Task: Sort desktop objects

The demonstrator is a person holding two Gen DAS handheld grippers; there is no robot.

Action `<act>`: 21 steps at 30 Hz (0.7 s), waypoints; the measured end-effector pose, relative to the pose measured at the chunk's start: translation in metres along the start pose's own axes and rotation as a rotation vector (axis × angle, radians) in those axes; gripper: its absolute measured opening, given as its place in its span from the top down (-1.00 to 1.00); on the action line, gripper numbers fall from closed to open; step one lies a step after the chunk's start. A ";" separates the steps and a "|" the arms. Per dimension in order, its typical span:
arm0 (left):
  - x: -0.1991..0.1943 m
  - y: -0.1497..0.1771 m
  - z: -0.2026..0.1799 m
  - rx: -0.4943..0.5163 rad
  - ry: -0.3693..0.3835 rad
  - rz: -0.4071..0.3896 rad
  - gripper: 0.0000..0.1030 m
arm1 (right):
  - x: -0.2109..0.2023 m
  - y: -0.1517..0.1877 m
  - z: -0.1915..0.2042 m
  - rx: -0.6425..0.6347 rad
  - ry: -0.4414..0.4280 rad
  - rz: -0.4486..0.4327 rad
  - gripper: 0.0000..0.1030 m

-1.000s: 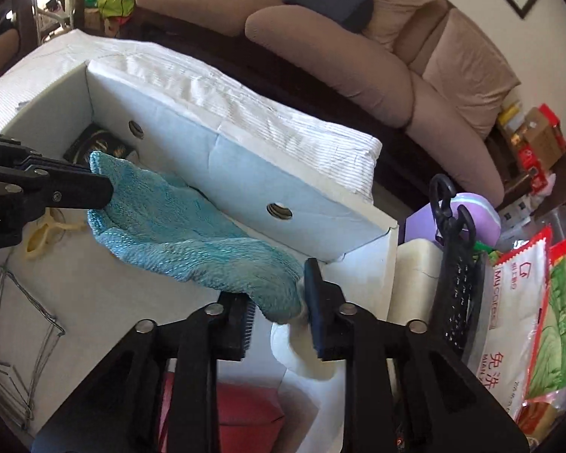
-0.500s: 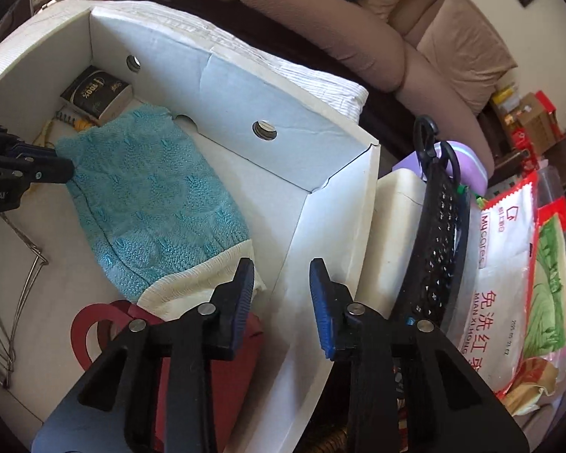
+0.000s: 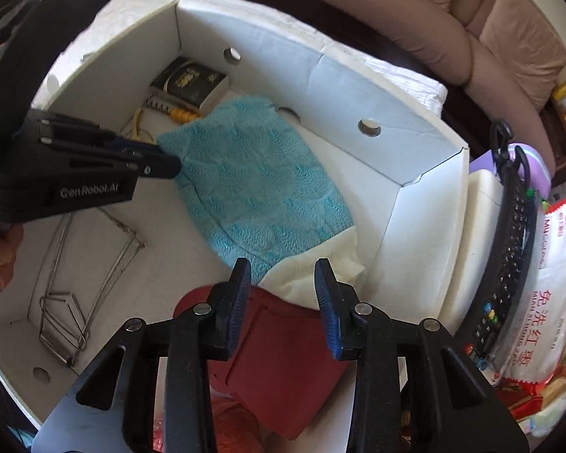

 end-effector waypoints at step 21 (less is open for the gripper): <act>0.024 0.005 -0.005 -0.044 0.050 0.049 0.77 | 0.059 -0.011 -0.014 -0.018 0.297 0.101 0.50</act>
Point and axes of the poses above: each gripper's, at about its wrist camera, not at the fingertips, and x roughly the way its jaws point, z to its left, y to its underside, the point moved 3 cm from there along x, roughly the way its jaws point, and after that the axes turned 13 degrees about y, right-handed, at the moved point
